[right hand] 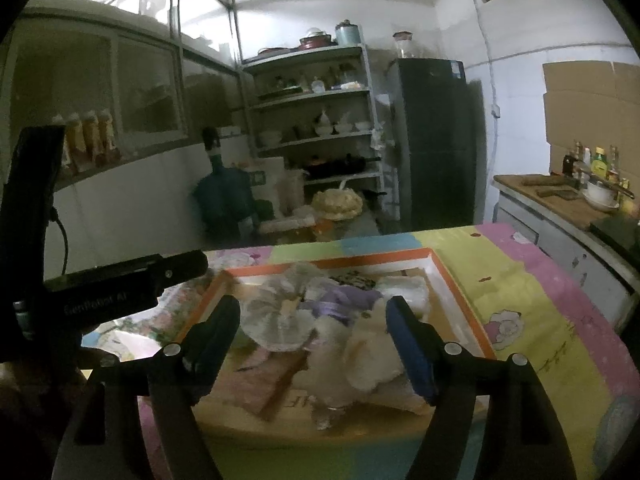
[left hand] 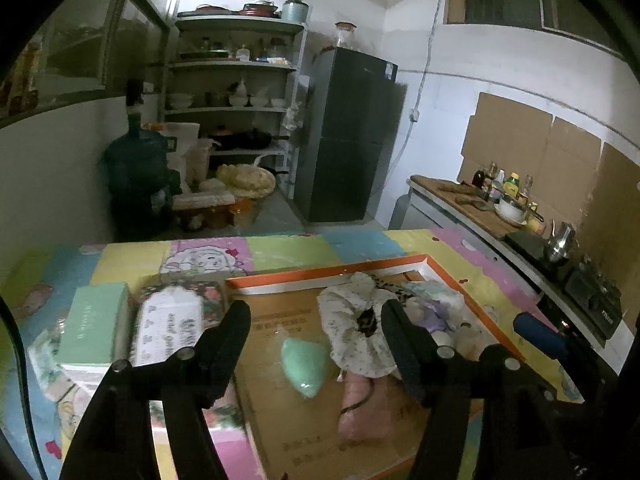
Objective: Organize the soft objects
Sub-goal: 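Open the left gripper to drop the cloth while the right releases the bunny, then move both grippers back over the remaining items on the quilt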
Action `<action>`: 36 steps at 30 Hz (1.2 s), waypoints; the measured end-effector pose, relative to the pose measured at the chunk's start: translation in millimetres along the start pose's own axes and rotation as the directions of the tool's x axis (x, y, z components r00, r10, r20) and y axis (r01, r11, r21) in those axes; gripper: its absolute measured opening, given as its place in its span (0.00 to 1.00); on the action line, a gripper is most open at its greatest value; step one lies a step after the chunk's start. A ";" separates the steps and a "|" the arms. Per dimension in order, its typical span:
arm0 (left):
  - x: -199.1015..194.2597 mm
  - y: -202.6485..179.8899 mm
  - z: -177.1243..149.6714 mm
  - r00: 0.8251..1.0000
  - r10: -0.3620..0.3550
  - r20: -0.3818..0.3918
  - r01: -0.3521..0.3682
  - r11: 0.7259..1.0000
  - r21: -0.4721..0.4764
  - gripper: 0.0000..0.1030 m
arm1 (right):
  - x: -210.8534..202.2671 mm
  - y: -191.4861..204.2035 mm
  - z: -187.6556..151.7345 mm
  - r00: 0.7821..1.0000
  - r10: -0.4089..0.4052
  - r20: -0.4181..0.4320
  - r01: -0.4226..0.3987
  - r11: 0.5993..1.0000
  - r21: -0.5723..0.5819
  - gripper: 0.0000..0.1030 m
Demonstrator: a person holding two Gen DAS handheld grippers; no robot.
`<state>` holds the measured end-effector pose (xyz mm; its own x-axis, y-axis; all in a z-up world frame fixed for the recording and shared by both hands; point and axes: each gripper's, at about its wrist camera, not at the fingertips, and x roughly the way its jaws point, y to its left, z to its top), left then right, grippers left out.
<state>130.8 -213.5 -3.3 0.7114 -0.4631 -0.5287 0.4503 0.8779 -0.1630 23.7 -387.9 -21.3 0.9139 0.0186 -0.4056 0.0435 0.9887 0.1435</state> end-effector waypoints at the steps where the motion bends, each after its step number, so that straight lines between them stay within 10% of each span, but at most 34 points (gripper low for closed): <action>1: -3.4 2.3 -0.6 1.000 0.002 0.002 -0.002 1.000 -0.003 0.66 | -1.0 2.0 0.9 1.000 0.004 0.002 -0.004 1.000 -0.001 0.75; 27: -85.2 95.8 -22.7 0.992 0.105 0.071 -0.096 0.988 -0.122 0.66 | -9.9 107.8 2.4 0.987 0.163 -0.018 -0.164 0.981 -0.100 0.75; 36: -114.1 159.0 -39.3 0.964 0.251 0.089 -0.231 0.954 -0.192 0.66 | 4.3 165.8 -5.1 0.963 0.261 -0.066 -0.268 0.949 -0.167 0.75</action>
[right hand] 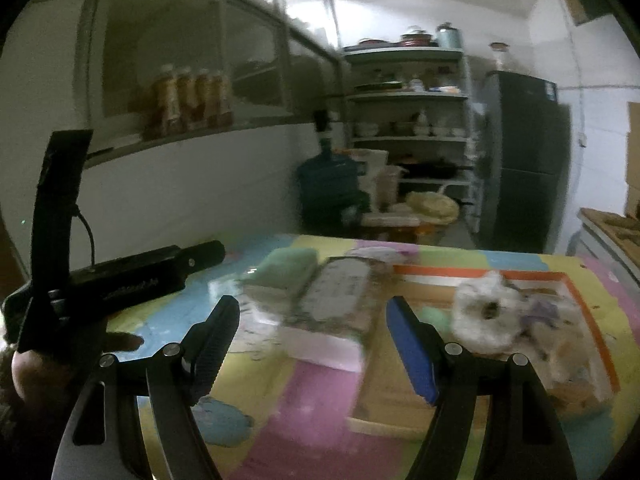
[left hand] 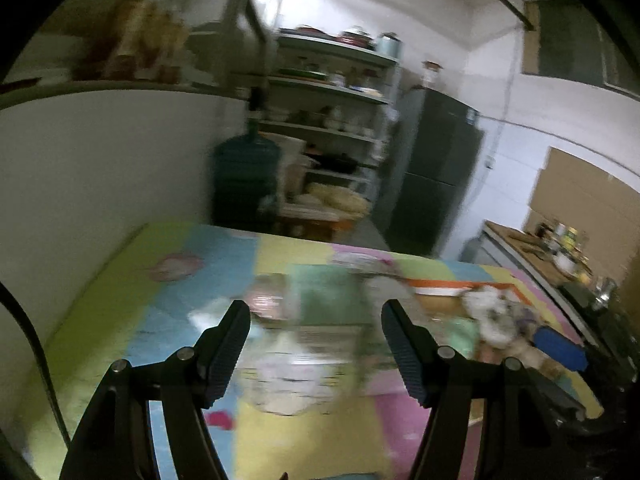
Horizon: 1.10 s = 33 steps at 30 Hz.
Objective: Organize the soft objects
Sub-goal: 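Move both grippers back over the remaining items on the quilt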
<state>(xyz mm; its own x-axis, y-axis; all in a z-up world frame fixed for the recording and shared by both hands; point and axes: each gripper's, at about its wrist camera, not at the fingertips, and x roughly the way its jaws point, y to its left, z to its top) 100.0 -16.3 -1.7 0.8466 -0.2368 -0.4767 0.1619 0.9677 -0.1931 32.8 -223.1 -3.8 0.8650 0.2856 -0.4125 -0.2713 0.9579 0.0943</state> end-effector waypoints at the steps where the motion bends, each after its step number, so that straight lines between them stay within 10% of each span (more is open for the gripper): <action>1: -1.6 8.1 -0.2 1.000 0.017 0.007 -0.017 1.000 -0.007 0.66 | 4.7 8.1 0.2 1.000 0.017 -0.005 -0.017 1.000 -0.010 0.75; 20: -14.2 132.1 -22.8 0.986 0.167 -0.014 -0.167 0.975 -0.146 0.66 | 113.7 117.1 7.4 0.955 0.238 -0.179 -0.263 0.956 -0.130 0.75; 33: -0.2 175.7 -30.0 0.988 0.144 -0.054 -0.152 0.970 -0.192 0.66 | 223.2 163.2 19.6 0.915 0.022 -0.403 -0.144 0.951 -0.275 0.75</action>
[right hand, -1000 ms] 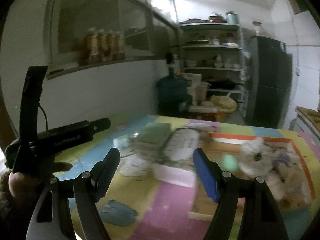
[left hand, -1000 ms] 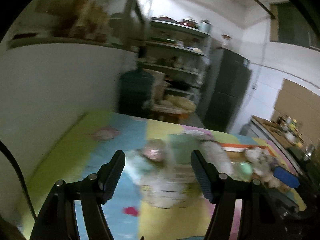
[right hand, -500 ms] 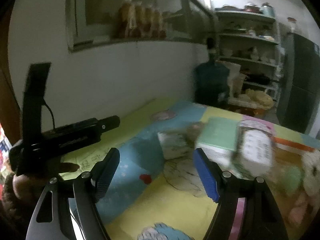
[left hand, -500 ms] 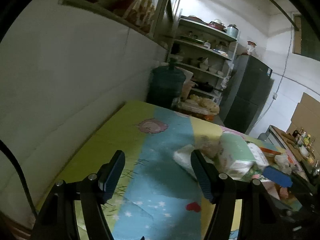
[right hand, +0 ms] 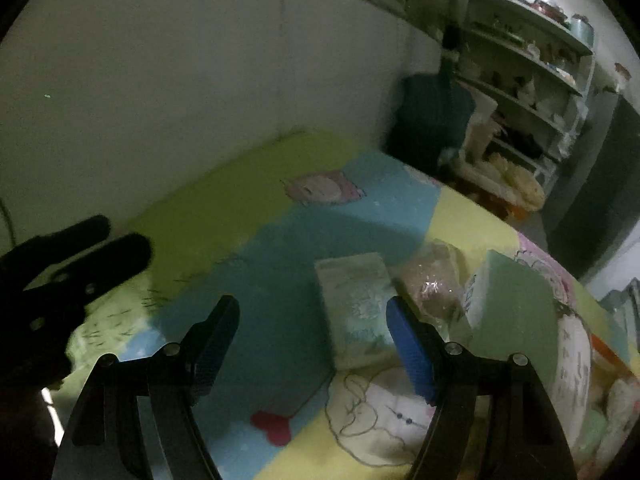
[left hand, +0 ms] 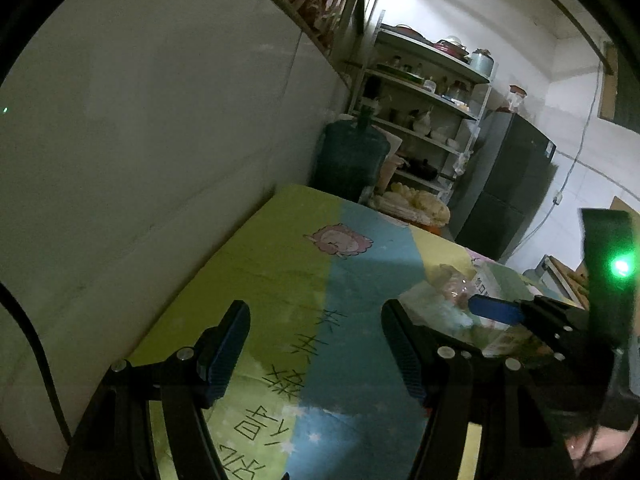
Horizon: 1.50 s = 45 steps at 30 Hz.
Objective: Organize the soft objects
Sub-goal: 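Move both grippers back over the remaining items on the quilt, then grasp the white wipes pack with the right gripper while the left grasps the plastic bag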
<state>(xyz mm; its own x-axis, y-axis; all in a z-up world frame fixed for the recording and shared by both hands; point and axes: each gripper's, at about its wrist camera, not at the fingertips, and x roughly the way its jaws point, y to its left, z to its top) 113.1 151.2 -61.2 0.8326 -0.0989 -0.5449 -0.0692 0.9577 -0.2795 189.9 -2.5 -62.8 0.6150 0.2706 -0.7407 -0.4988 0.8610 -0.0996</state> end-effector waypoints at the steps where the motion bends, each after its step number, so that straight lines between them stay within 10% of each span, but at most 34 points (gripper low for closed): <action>1: 1.7 1.9 0.1 1.000 -0.006 -0.002 0.006 1.000 -0.001 0.66 | 4.8 0.4 2.1 1.000 -0.010 -0.014 0.010 1.000 0.000 0.75; 10: 13.4 10.6 1.1 0.999 -0.045 -0.020 0.044 0.999 -0.011 0.66 | 40.1 -5.2 10.1 0.987 -0.082 -0.139 0.077 0.996 -0.047 0.74; 15: 18.4 14.7 1.7 0.998 -0.057 -0.031 0.057 0.998 -0.017 0.66 | 47.6 -1.7 15.3 0.981 -0.120 -0.155 0.106 0.990 -0.093 0.32; 21: 17.9 18.3 1.1 0.998 -0.060 -0.036 0.059 0.998 -0.024 0.66 | 46.0 -3.0 15.6 0.982 -0.121 -0.143 0.106 0.989 -0.104 0.23; 33: 22.6 7.1 12.1 0.995 -0.085 -0.047 0.085 0.996 0.000 0.66 | -45.0 -9.5 -2.7 0.996 0.054 0.071 -0.057 0.997 0.043 0.21; 45: 82.3 -88.3 34.5 0.952 -0.259 -0.164 0.286 0.943 0.170 0.66 | -146.4 -56.0 -69.6 0.982 -0.028 0.189 -0.004 0.986 0.169 0.22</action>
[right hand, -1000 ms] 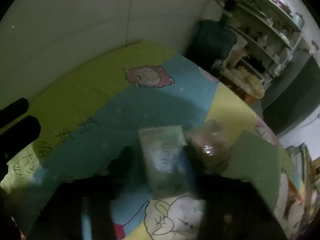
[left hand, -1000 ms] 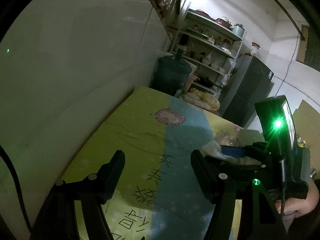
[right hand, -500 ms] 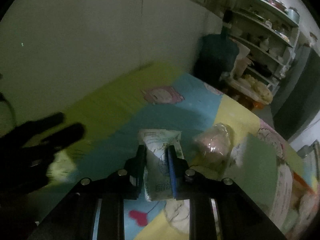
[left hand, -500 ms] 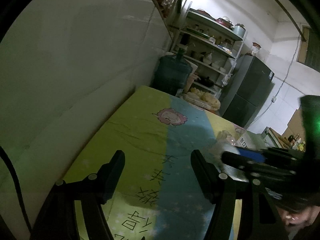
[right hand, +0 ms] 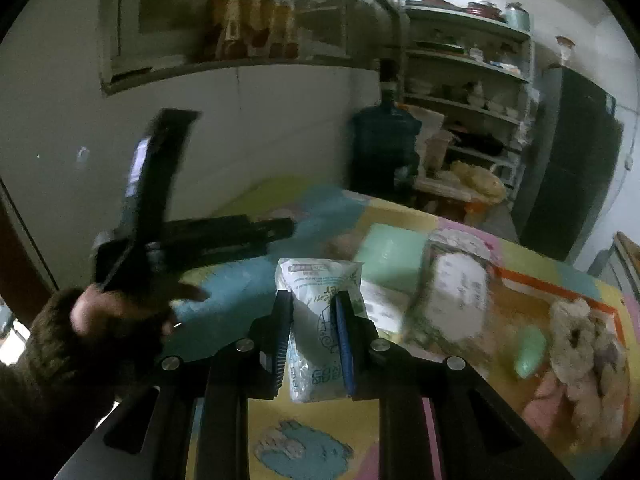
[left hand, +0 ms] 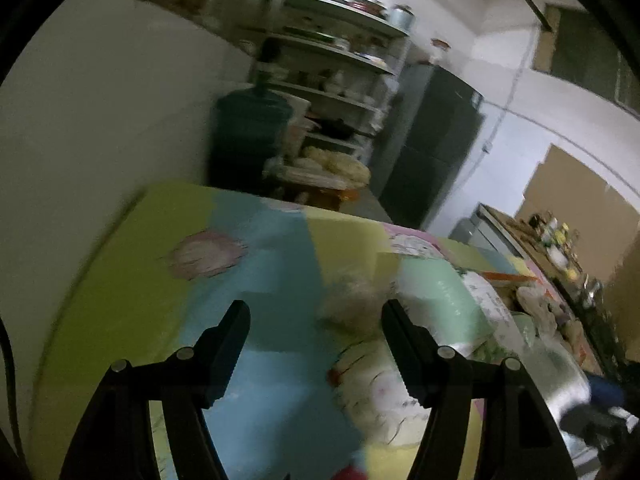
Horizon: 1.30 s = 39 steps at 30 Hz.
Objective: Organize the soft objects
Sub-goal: 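Grasp the white wipes pack with the right gripper while the left grasps the plastic bag, then lift and carry the wipes pack and plastic bag over the cardboard box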
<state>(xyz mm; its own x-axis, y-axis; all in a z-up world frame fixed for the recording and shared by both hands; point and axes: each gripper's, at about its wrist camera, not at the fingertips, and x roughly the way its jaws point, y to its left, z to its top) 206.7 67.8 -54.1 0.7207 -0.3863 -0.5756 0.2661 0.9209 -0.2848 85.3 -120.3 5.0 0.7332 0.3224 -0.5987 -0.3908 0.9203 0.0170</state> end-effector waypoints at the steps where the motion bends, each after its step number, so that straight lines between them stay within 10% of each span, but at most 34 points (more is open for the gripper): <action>1: 6.9 -4.7 2.4 1.000 0.001 -0.009 -0.001 1.000 0.013 0.66 | -3.2 -4.3 -2.3 1.000 0.000 0.003 0.000 1.000 0.007 0.22; 21: 89.6 -14.1 8.6 0.987 -0.057 -0.150 0.045 0.995 -0.085 0.52 | -16.5 -60.6 -31.5 0.997 0.058 0.045 -0.063 0.992 0.113 0.22; 39: 39.1 -17.1 14.1 0.999 -0.042 0.022 0.044 0.996 -0.073 0.45 | -17.8 -64.9 -33.6 0.997 0.049 0.056 -0.056 0.989 0.135 0.22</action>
<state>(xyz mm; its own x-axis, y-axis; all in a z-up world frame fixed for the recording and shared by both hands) 239.3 37.7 -60.9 0.7226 -0.4238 -0.5461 0.2504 0.8968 -0.3647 78.9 -193.2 -12.4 0.7432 0.3785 -0.5517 -0.3521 0.9224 0.1586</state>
